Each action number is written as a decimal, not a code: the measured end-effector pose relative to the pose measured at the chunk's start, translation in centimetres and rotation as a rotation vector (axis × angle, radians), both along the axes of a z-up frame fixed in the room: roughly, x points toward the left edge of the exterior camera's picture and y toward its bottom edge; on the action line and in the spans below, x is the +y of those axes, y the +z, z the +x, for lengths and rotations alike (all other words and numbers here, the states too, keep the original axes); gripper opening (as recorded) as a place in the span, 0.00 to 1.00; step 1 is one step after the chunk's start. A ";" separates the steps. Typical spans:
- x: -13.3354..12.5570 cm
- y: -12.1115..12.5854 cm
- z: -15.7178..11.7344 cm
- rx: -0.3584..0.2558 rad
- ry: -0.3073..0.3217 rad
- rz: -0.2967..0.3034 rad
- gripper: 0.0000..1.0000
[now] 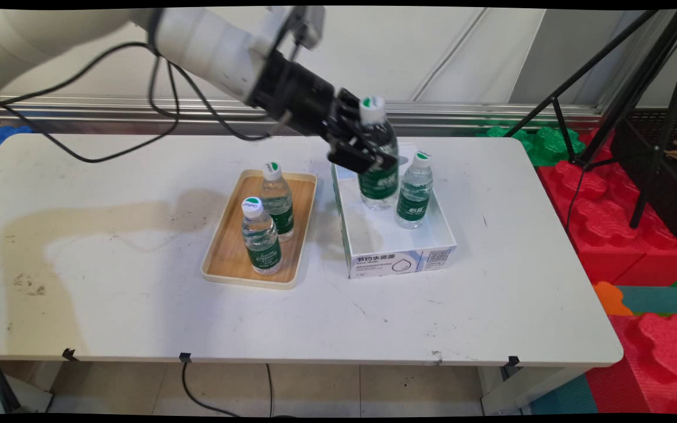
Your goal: Place the picked object on the tray
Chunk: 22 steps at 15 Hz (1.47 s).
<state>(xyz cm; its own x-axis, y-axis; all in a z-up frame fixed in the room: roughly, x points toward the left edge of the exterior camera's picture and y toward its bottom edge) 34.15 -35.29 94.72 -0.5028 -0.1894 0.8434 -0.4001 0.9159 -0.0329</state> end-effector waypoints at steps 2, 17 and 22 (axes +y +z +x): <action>0.8 1.5 1.7 0.013 0.002 0.001 0.00; 1.8 7.0 12.5 -0.007 0.115 -0.029 0.00; -0.3 4.5 14.7 -0.067 0.168 -0.037 0.00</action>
